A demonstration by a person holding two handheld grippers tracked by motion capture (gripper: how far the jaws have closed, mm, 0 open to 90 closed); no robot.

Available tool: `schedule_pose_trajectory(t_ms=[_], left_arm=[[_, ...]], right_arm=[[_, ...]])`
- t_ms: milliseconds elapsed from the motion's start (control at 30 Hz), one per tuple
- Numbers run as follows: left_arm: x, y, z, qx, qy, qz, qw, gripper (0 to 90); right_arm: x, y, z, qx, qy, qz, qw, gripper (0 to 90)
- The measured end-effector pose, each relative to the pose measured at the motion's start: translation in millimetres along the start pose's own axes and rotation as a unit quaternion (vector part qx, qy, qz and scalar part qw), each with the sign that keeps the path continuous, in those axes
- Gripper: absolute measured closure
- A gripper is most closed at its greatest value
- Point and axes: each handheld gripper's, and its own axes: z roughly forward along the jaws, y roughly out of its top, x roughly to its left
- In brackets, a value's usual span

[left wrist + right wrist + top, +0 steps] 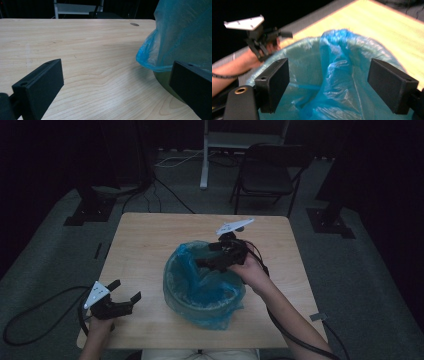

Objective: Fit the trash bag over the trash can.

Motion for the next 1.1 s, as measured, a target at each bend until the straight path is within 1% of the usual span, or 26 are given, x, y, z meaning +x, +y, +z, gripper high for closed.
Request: schedule_pose_trajectory(t_ms=[33, 67, 100, 133, 267, 333, 400, 467, 533, 567, 600, 633, 667, 700, 733, 800, 833, 867, 900, 933, 967, 1100], left_arm=[[0.0, 0.0, 0.0, 0.000, 0.000, 0.000, 1.0000, 0.3], [1.0, 0.9, -0.7, 0.006, 0.004, 0.001, 1.0000, 0.3], [1.1, 1.2, -1.0, 0.005, 0.004, -0.001, 1.0000, 0.3], [0.9, 1.7, -1.2, 0.005, 0.005, -0.002, 1.0000, 0.3], [-1.4, 3.4, -2.1, 0.003, 0.005, 0.002, 1.0000, 0.3], [-2.6, 4.5, -1.6, 0.005, 0.000, 0.003, 1.0000, 0.3], [-4.5, 5.7, -0.6, 0.008, -0.007, 0.004, 0.9999, 0.3], [-7.1, 6.9, 0.5, 0.013, -0.012, 0.014, 0.9998, 0.2], [-8.9, 7.3, 1.1, 0.017, -0.012, 0.016, 0.9997, 0.3], [-11.2, 8.0, 1.6, 0.021, -0.015, 0.020, 0.9995, 0.3], [-12.4, 8.2, 1.4, 0.023, -0.017, 0.020, 0.9994, 0.3], [-13.0, 8.3, 1.2, 0.025, -0.018, 0.023, 0.9993, 0.3], [-13.9, 8.4, 0.9, 0.027, -0.016, 0.024, 0.9992, 0.3], [-14.3, 8.4, 0.5, 0.029, -0.016, 0.026, 0.9991, 0.3], [-14.5, 8.2, -0.3, 0.030, -0.015, 0.028, 0.9991, 0.3], [-14.3, 7.9, -1.6, 0.032, -0.013, 0.025, 0.9991, 0.3], [-14.3, 7.9, -1.6, 0.032, -0.013, 0.025, 0.9991, 0.3], [-13.6, 7.4, -3.3, 0.034, -0.010, 0.024, 0.9991, 0.3], [-13.4, 7.1, -3.8, 0.035, -0.008, 0.026, 0.9990, 0.3], [-13.3, 6.5, -4.5, 0.036, -0.007, 0.026, 0.9990, 0.3], [-13.0, 6.0, -5.1, 0.038, -0.005, 0.027, 0.9989, 0.3], [-11.2, 3.3, -8.1, 0.039, 0.001, 0.024, 0.9990, 0.3]], right_arm=[[-0.7, -2.4, -2.9, -0.008, -0.006, 0.002, 0.9999, 17.2], [-0.7, -2.4, -2.9, -0.008, -0.006, 0.002, 0.9999, 17.3], [-4.1, -7.9, -9.7, -0.025, -0.015, 0.005, 0.9996, 17.2], [-6.1, -9.7, -11.7, -0.029, -0.017, 0.005, 0.9994, 17.2], [-13.1, -18.0, -18.1, -0.045, -0.019, 0.003, 0.9988, 17.2], [-16.3, -23.3, -20.3, -0.055, -0.020, 0.002, 0.9983, 17.2], [-20.3, -28.7, -21.5, -0.060, -0.015, 0.005, 0.9981, 17.2], [-23.5, -34.2, -22.5, -0.072, -0.014, 0.009, 0.9973, 17.2], [-25.2, -36.6, -22.8, -0.074, -0.012, 0.008, 0.9972, 17.2], [-26.5, -39.0, -23.3, -0.075, -0.011, 0.008, 0.9971, 17.2], [-28.4, -43.2, -24.9, -0.083, -0.011, 0.008, 0.9964, 17.3], [-29.5, -45.5, -26.1, -0.086, -0.013, 0.010, 0.9961, 17.2], [-31.1, -49.9, -28.8, -0.091, -0.022, 0.008, 0.9955, 17.2], [-31.1, -49.9, -28.8, -0.091, -0.022, 0.008, 0.9955, 17.2], [-31.9, -51.8, -30.1, -0.094, -0.028, 0.007, 0.9952, 17.2], [-35.0, -58.2, -34.9, -0.108, -0.037, 0.008, 0.9935, 17.3], [-35.0, -58.2, -34.9, -0.108, -0.037, 0.008, 0.9935, 17.3], [-35.9, -60.3, -36.9, -0.114, -0.039, 0.011, 0.9927, 17.2], [-39.3, -67.3, -43.6, -0.130, -0.048, 0.016, 0.9903, 17.2], [-42.3, -73.0, -48.5, -0.138, -0.058, 0.023, 0.9884, 17.2], [-42.3, -73.0, -48.5, -0.138, -0.058, 0.023, 0.9884, 17.2], [-49.7, -85.6, -56.8, -0.150, -0.078, 0.038, 0.9848, 17.2]])
